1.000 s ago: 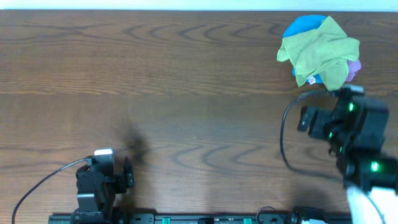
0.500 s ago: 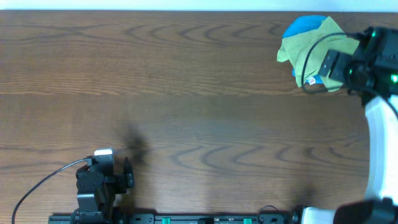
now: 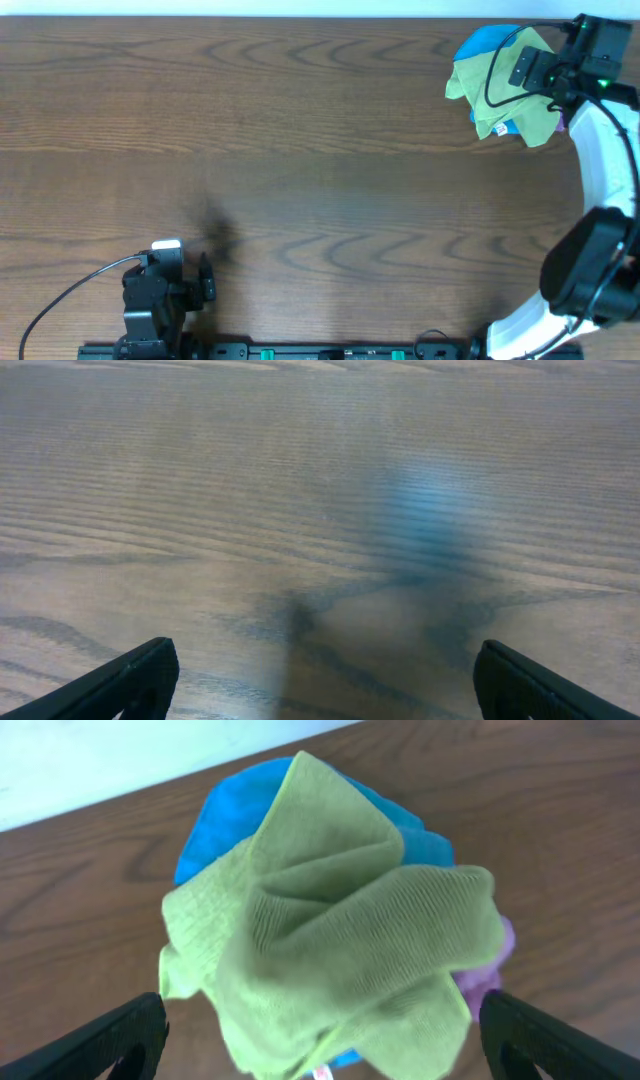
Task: Fold the cloth
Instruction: 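Reach the right gripper to the green cloth on the pile, then grasp the green cloth with the right gripper and lift it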
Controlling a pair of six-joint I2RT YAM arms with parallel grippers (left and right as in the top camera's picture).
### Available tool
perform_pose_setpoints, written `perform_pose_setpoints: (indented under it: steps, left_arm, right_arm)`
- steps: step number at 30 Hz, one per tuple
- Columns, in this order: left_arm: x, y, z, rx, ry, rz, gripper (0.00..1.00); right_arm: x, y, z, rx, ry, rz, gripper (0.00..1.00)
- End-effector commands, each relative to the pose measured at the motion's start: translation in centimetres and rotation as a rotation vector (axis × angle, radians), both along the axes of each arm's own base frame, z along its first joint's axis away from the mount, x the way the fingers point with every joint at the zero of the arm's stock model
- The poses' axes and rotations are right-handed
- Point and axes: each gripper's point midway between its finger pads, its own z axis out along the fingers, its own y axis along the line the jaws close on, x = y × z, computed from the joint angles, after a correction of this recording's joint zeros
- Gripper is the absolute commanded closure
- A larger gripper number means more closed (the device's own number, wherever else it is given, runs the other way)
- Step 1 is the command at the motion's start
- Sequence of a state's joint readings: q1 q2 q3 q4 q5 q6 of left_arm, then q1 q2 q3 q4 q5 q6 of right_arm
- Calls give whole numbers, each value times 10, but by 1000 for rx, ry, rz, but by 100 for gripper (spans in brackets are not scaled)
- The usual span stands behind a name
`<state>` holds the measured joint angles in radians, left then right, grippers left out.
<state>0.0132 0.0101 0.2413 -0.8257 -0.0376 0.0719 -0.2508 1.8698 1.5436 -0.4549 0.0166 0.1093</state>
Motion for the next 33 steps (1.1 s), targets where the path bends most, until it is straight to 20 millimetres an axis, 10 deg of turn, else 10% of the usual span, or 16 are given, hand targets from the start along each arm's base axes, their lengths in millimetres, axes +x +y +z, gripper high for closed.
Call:
perform_pose_setpoints:
  steps: [1, 12, 17, 21, 33]
  left_arm:
    - [-11, 4, -16, 10, 70, 20, 5]
    - [-11, 4, -16, 10, 70, 20, 5]
    - [-11, 4, -16, 10, 70, 20, 5]
    - [-11, 4, -16, 10, 70, 20, 5]
    - [-11, 4, -16, 10, 70, 20, 5]
  right_arm:
    - [10, -7, -8, -15, -3, 0, 1]
    - [31, -12, -74, 1, 48, -3, 6]
    - [34, -12, -77, -1, 41, -1, 40]
    - [38, -13, -62, -12, 1, -1, 99]
    - [19, 14, 46, -131, -124, 112, 99]
